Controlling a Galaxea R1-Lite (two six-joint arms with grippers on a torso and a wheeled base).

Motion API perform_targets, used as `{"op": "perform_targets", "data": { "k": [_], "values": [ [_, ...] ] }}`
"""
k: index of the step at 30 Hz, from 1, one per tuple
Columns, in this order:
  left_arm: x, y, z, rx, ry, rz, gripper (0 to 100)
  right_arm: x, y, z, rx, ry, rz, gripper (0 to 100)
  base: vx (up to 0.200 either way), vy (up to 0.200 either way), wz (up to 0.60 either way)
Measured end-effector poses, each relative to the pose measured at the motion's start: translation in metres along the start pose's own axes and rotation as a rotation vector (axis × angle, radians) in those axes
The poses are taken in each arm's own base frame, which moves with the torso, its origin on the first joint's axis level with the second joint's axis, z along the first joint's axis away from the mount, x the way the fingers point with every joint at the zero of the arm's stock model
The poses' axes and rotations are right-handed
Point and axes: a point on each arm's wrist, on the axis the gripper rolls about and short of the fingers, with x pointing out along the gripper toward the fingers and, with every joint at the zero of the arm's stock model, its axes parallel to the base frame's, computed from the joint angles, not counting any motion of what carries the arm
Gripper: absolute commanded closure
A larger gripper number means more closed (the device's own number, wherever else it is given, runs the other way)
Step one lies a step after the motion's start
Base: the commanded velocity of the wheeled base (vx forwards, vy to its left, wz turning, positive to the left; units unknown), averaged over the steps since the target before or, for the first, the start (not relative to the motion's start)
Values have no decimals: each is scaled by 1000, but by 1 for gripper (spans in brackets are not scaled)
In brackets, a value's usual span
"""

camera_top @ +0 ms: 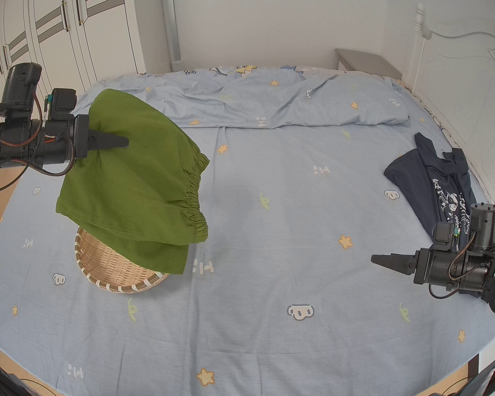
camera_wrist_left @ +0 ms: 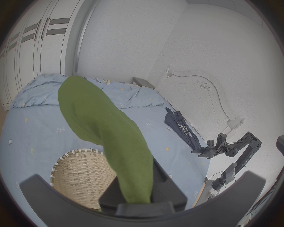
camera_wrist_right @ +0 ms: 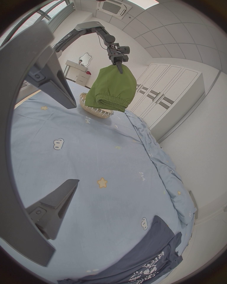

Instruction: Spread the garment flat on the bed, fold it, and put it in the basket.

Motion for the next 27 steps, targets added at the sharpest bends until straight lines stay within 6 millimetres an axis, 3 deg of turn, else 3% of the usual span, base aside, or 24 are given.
{"op": "perform_targets", "data": {
  "k": [6,20,27],
  "values": [
    [11,18,-9,-49,41,26,100,0,1,-2,-1,8,2,0,0,0,0],
    [35,95,-61,-242,190,172,100,-6,8,-5,-25,1,18,0,0,0,0],
    [54,130,-77,-235,207,394,100,-6,9,-6,-27,3,22,0,0,0,0]
  ]
}}
